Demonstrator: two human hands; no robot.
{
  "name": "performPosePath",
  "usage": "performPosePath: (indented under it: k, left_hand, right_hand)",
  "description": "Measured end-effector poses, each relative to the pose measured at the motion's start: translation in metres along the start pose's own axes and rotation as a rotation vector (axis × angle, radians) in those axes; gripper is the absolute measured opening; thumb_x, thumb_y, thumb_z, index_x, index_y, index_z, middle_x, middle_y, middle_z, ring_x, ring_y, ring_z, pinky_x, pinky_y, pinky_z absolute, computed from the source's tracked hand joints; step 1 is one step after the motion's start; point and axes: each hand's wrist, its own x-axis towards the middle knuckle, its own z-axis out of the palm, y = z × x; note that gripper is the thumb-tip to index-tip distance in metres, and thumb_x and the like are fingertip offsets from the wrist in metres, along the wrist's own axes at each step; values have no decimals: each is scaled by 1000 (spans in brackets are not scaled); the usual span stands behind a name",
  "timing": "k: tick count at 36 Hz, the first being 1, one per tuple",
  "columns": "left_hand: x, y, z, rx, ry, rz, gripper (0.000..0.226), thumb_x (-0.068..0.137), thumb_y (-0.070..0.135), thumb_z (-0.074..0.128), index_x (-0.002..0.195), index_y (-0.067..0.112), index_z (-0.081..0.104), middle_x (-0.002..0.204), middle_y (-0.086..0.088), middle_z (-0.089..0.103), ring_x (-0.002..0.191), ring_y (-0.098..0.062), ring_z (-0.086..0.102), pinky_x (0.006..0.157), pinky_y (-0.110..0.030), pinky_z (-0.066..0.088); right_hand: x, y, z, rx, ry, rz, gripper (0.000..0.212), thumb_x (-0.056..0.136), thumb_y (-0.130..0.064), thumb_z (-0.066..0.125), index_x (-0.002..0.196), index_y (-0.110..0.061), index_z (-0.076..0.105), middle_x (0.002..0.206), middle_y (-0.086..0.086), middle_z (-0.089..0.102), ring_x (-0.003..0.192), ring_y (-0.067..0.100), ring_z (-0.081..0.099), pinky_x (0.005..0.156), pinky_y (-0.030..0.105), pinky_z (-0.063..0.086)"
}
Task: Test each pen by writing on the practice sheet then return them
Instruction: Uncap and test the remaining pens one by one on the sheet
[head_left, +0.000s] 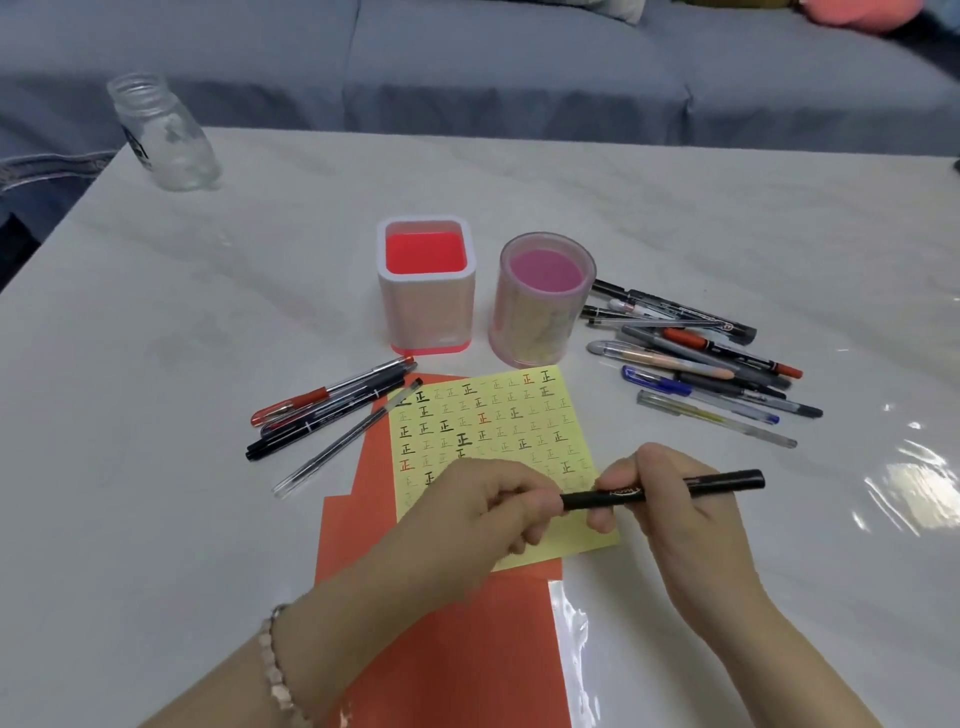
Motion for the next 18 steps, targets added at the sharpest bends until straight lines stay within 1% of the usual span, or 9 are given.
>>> performPosePath:
  k: [2,4,6,7,10,11,13,15,18]
  left_hand:
    - [6,3,0,-166,-193,-194,24,94,10,49,76,12,65,54,9,53,48,-3,44,50,-13,36]
    - [12,2,1,-177,-254,-255,24,95,11,48,76,12,63,55,7,55,49,-3,46,51,-14,37]
    - [19,0,5,-98,-132,-211,24,93,9,52,72,14,61,58,8,59,50,-2,51,52,-13,39]
    - [22,-1,6,-58,-32,-176,23,92,7,53,71,15,61,60,7,61,51,-1,52,51,-13,39]
    - [27,-5,7,-22,288,-82,18,91,7,54,77,17,59,65,5,63,53,1,55,51,-10,40]
    - [27,-6,5,-11,375,-49,17,91,8,54,80,19,59,67,6,64,55,1,56,52,-10,41]
    - [22,-10,0,65,505,7,17,91,11,56,81,25,59,69,8,65,64,-1,59,56,-8,42]
    - [14,-13,-7,193,591,52,17,90,15,57,80,29,58,73,10,65,71,6,57,59,-4,38]
    - [-1,-21,-22,388,665,91,11,90,20,58,84,30,59,79,17,62,79,10,52,63,-6,36]
  right_hand:
    - [3,-1,-9,-36,-99,38,31,77,-22,49,49,-15,61,44,6,58,48,12,55,55,14,44]
    - [8,-2,-18,-101,-189,88,32,85,-13,56,53,-13,60,45,4,59,47,11,55,54,14,45]
    - [16,-3,-27,-211,-229,111,24,87,-3,59,64,-10,62,48,1,62,47,6,54,53,14,44]
    - [22,-1,-33,-278,-201,104,19,87,-5,58,70,-12,63,51,-2,64,48,2,54,54,14,45]
    - [44,11,-56,-592,31,-38,13,88,-17,58,78,-23,64,69,-9,66,65,-3,56,63,12,42]
    - [52,16,-64,-714,95,-88,10,89,-17,58,83,-22,65,79,-8,67,71,0,56,66,15,40]
    - [67,28,-77,-994,179,-136,15,89,-9,58,99,-10,68,97,7,67,89,21,57,74,32,42]
    - [78,40,-86,-1207,178,-106,23,86,-2,57,107,-4,66,107,16,65,97,38,55,78,42,43]
    - [81,45,-83,-1304,139,8,23,89,-6,54,108,-5,65,109,16,63,101,39,53,79,42,42]
